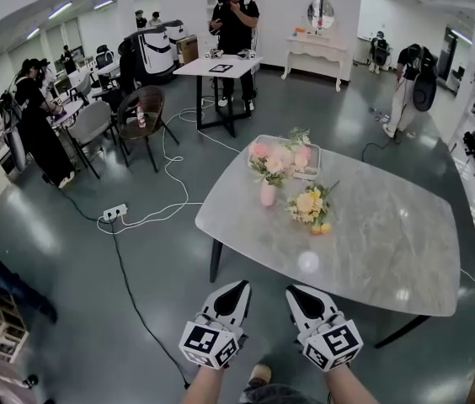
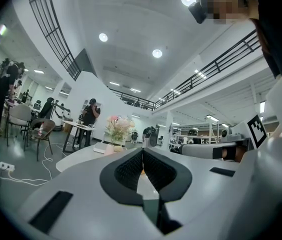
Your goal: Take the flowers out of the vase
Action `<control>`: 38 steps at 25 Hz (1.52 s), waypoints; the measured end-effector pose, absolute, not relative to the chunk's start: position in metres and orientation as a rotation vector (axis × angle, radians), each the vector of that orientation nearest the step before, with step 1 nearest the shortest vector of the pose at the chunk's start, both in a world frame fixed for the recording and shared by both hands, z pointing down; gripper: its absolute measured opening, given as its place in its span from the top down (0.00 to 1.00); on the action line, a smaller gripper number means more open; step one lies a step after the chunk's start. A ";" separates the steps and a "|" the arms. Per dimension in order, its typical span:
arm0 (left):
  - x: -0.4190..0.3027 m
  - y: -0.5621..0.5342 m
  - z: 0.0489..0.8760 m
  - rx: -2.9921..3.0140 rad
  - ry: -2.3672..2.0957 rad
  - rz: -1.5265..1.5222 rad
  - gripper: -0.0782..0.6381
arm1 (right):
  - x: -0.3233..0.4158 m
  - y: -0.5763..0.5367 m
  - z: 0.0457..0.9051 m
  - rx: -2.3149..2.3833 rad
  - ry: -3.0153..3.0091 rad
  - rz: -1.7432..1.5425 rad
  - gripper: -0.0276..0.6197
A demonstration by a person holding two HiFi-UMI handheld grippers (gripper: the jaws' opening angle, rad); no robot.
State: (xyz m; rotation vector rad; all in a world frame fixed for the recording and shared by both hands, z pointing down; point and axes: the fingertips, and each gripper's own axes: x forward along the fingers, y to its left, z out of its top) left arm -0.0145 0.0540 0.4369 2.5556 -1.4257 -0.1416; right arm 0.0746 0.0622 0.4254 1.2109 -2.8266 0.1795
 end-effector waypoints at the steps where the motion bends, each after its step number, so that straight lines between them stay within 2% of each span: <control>1: -0.013 0.048 0.437 2.559 -1.421 -0.143 0.87 | 0.076 0.057 0.426 1.214 -2.826 0.180 0.92; 23: -0.003 -0.016 0.447 2.574 -1.377 -0.150 0.87 | 0.075 -0.005 0.436 1.229 -2.814 0.194 0.92; 38: 0.007 -0.105 0.471 2.599 -1.253 -0.136 0.87 | 0.080 -0.089 0.452 1.341 -2.724 0.226 0.92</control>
